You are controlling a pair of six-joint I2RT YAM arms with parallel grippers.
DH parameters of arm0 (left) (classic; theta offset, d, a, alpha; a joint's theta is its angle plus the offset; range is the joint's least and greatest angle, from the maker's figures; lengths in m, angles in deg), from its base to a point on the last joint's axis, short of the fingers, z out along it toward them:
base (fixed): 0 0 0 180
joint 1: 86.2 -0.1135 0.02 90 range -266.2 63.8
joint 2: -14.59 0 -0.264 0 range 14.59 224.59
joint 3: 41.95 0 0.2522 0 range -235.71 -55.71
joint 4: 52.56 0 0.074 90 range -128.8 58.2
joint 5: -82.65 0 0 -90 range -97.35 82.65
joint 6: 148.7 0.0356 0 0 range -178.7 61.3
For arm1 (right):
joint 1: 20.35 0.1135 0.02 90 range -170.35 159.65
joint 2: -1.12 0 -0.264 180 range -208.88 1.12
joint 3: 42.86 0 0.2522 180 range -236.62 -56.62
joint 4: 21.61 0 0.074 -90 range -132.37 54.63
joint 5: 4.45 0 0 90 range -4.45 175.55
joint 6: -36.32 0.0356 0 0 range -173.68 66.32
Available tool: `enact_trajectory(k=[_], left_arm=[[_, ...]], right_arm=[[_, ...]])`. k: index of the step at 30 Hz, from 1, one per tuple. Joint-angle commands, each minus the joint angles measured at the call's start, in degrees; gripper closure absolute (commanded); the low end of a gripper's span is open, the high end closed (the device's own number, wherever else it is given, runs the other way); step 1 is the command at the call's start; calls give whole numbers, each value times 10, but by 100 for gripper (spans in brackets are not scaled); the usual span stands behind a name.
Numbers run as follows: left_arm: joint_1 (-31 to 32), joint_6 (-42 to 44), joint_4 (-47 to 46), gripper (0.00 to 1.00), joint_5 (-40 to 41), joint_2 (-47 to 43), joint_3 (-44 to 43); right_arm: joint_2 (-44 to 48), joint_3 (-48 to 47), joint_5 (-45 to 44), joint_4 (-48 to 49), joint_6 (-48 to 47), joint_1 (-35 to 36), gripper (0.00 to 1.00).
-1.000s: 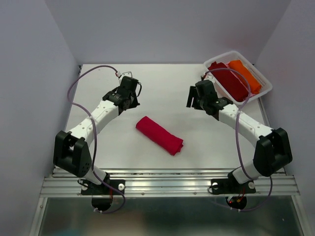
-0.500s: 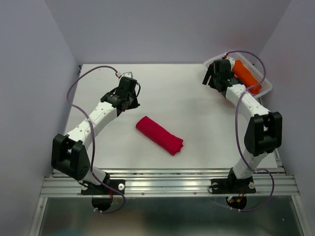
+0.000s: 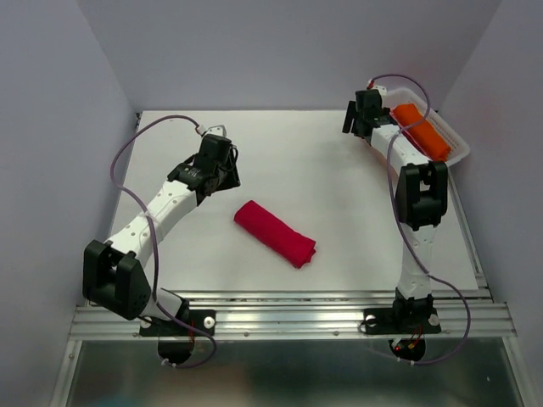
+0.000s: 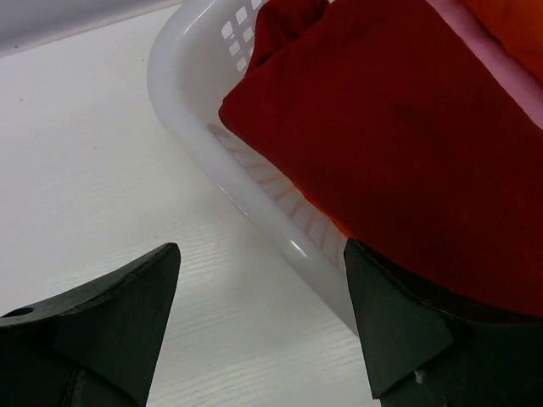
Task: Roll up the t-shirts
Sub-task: Move the bin to the center of the board.
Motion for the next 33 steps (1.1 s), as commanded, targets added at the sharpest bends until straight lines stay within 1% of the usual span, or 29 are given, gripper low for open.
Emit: enact_trajectory(k=[1,5,6,7,10,11,12,13,15,16,18,19,22,24,25,26,28,29,33], left_arm=[[-5,6,-5,52,6,-36,14],[-6,4,-3,52,9,-44,19],[-7,3,-3,52,9,-46,19],[-6,1,-4,52,9,-48,21],[-6,0,-4,52,8,-47,22],[-7,0,-4,52,7,-45,22],[-6,1,-4,52,6,-45,21],[-6,0,-4,52,5,-44,20],[-7,1,-6,52,4,-42,19],[-6,1,-7,52,4,-42,18],[-6,3,-7,52,3,-38,16],[-7,3,-6,52,2,-38,16],[-7,4,-8,52,2,-35,16],[-7,5,-8,53,4,-34,15],[-8,5,-9,52,4,-34,15],[-7,5,-8,52,7,-33,15],[-8,5,-8,52,9,-33,16],[-10,2,-7,53,10,-34,16],[-17,-4,-12,53,-1,-36,25]], right_arm=[[-34,-59,53,0,-37,-7,18],[-51,-74,126,-11,-46,-7,21],[-51,-74,127,-14,-46,-7,23],[-51,-72,153,-14,-51,-7,26],[-48,-64,206,-19,-60,-7,30],[-47,-63,217,-22,-62,-7,33],[-42,-52,251,-23,-66,-7,35],[-38,-48,266,-26,-68,-7,39],[-31,-37,300,-27,-73,-7,41],[-24,-28,312,-28,-75,-7,45],[-18,-17,322,-29,-82,-7,52],[-11,-7,329,-30,-86,-7,57],[0,7,348,-34,-103,-7,66],[6,18,352,-40,-116,0,82],[9,22,352,-44,-122,8,82],[20,34,356,-47,-127,13,88],[37,55,357,-47,-145,25,92],[56,67,356,-46,-149,39,96],[103,147,341,-34,-200,88,99]])
